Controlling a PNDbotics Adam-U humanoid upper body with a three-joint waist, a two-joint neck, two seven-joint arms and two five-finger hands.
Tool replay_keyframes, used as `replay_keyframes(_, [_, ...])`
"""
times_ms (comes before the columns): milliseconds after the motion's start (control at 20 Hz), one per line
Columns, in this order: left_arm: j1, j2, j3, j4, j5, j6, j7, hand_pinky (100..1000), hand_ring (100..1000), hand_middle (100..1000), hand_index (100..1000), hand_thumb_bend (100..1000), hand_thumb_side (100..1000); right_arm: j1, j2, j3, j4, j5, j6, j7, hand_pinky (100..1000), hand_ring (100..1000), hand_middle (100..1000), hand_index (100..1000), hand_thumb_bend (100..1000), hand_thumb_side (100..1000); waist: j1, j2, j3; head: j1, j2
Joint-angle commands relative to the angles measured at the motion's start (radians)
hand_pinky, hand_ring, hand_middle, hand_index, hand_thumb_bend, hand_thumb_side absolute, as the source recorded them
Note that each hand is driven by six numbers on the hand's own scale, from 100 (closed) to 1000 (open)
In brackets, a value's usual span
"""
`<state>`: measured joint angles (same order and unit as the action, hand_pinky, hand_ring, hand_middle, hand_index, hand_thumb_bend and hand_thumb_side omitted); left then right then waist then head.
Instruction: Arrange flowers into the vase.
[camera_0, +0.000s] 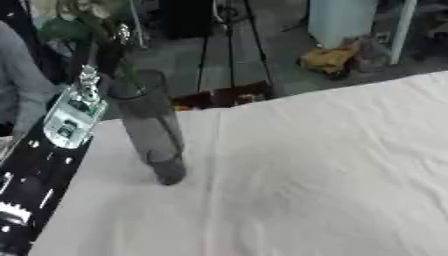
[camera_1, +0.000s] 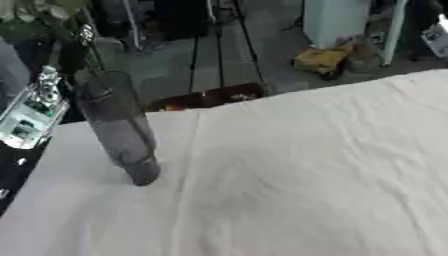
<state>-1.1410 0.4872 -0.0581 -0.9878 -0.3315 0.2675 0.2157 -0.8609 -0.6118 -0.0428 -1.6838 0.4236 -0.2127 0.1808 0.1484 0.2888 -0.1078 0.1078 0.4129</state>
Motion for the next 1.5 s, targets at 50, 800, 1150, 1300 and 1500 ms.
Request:
replay_keyframes(50, [-0.017,0.052,0.004,-0.020,-0.036,0.004,-0.044,654,837,899,807,100,972,-0.008,-0.016,-0.012,-0.020,-0.010,0.004,-0.004,816,902,858,846,296,1000,-0.008,-0.032,0.004,-0.004,-0.002])
replay_keyframes(800, [-0.007,0.076,0.014,-0.040,-0.153,0.012,-0.245,704,880,950,947,100,963,0.002,-0.013,-0.016,-0.022,-0.011,0.011,-0.015,815,901,855,845,295,1000,-0.012,-0.044,0.013,-0.008,-0.003])
replay_keyframes(1150, [0.000,0.078,0.011,-0.045,-0.174,-0.003,-0.318,756,922,1000,1000,100,1000,-0.001,-0.013,-0.017,-0.023,-0.013,0.012,-0.021,814,901,854,845,296,1000,-0.016,-0.040,0.014,-0.009,-0.008])
replay_keyframes(1300, [0.004,0.079,0.012,-0.048,-0.178,-0.010,-0.342,773,934,1000,1000,100,1000,-0.002,-0.012,-0.018,-0.022,-0.012,0.013,-0.023,814,901,854,845,299,1000,-0.016,-0.039,0.015,-0.010,-0.010])
replay_keyframes(1500, [0.013,0.085,0.010,-0.048,-0.177,-0.017,-0.376,795,949,1000,1000,100,1000,-0.001,-0.012,-0.019,-0.023,-0.012,0.014,-0.025,814,901,854,844,299,1000,-0.018,-0.039,0.016,-0.012,-0.012])
